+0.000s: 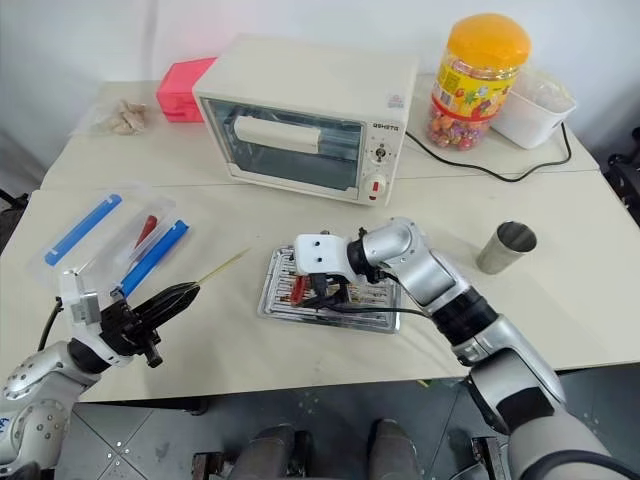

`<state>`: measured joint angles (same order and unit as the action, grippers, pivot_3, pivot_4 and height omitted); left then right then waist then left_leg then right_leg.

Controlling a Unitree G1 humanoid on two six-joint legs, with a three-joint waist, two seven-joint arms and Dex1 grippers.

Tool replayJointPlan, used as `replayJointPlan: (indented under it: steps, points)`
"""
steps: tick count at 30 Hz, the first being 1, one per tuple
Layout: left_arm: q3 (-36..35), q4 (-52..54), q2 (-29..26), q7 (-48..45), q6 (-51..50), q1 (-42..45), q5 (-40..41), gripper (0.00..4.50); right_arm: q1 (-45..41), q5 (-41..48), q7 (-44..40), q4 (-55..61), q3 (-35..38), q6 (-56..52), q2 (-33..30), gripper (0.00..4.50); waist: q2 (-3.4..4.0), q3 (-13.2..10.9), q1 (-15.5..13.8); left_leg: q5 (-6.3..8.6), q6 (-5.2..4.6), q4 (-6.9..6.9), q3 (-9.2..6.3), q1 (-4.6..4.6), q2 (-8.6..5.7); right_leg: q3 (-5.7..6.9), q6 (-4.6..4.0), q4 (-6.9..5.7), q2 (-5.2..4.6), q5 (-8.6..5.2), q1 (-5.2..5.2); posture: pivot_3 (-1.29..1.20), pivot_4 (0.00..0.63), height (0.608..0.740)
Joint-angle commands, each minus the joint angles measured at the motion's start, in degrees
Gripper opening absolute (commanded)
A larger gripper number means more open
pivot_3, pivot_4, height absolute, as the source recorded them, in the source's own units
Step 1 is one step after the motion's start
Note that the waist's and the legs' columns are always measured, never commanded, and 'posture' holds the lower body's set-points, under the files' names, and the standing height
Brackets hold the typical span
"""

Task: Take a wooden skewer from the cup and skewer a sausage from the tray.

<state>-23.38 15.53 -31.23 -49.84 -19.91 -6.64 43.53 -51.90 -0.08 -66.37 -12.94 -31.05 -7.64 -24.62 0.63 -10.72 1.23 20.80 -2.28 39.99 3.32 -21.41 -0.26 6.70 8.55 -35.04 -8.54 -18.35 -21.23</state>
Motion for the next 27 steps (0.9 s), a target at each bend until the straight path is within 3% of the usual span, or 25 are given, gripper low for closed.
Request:
replayJointPlan:
  steps: [1,12,15,17,24,27]
  points:
    - [-0.6,0.2,0.2,0.0,0.9,0.6,0.5,0.0,-2.5,-0.7,-3.9,-4.2,-0.2,3.4,1.4,4.46,0.0,0.0,0.4,0.0,0.0,0.0,-0.02,0.0,0.0,0.01,0.0,-0.04,0.0,0.0,-0.02,0.0,0.15,0.74]
    - [0.3,-0.8,0.8,-0.1,1.1,2.3,0.0,0.0,-12.5,-4.6,-15.2,-24.3,-0.5,9.7,4.5,4.46,0.01,0.0,0.8,0.0,0.0,-0.03,-0.04,-0.01,0.02,-0.01,0.0,-0.08,0.0,0.0,-0.08,0.0,0.15,0.74]
    - [0.3,-1.0,0.8,-0.1,1.2,2.5,-0.1,0.0,-14.2,-5.3,-15.7,-26.9,0.0,11.1,5.7,3.87,0.01,0.0,0.9,0.0,0.01,-0.04,-0.06,-0.01,0.02,-0.02,0.0,-0.18,-0.01,0.0,-0.12,0.0,0.15,0.74]
    - [0.2,-1.0,0.9,0.0,1.4,2.5,-0.1,0.0,-14.8,-5.4,-16.1,-27.5,0.5,11.0,6.2,3.24,0.01,0.0,0.9,0.01,0.01,-0.03,-0.07,-0.01,0.02,-0.04,0.0,-0.28,-0.01,0.0,-0.17,0.0,0.15,0.74]
    - [0.4,-0.6,1.3,-0.1,1.7,1.4,-0.2,0.0,-14.1,-5.6,-15.9,-23.4,1.6,4.8,6.3,3.24,0.02,0.0,0.8,0.01,0.03,-0.02,-0.15,-0.01,0.01,-0.07,0.0,-0.42,-0.02,0.0,-0.2,0.0,0.15,0.74]
    - [0.6,-0.7,1.2,-0.3,1.7,1.5,-0.1,0.0,-13.6,-5.9,-16.2,-21.9,1.5,3.5,5.8,2.33,0.02,0.0,0.9,0.02,0.04,-0.02,-0.15,-0.01,0.01,-0.07,0.0,-0.46,-0.02,0.0,-0.23,0.0,0.15,0.74]
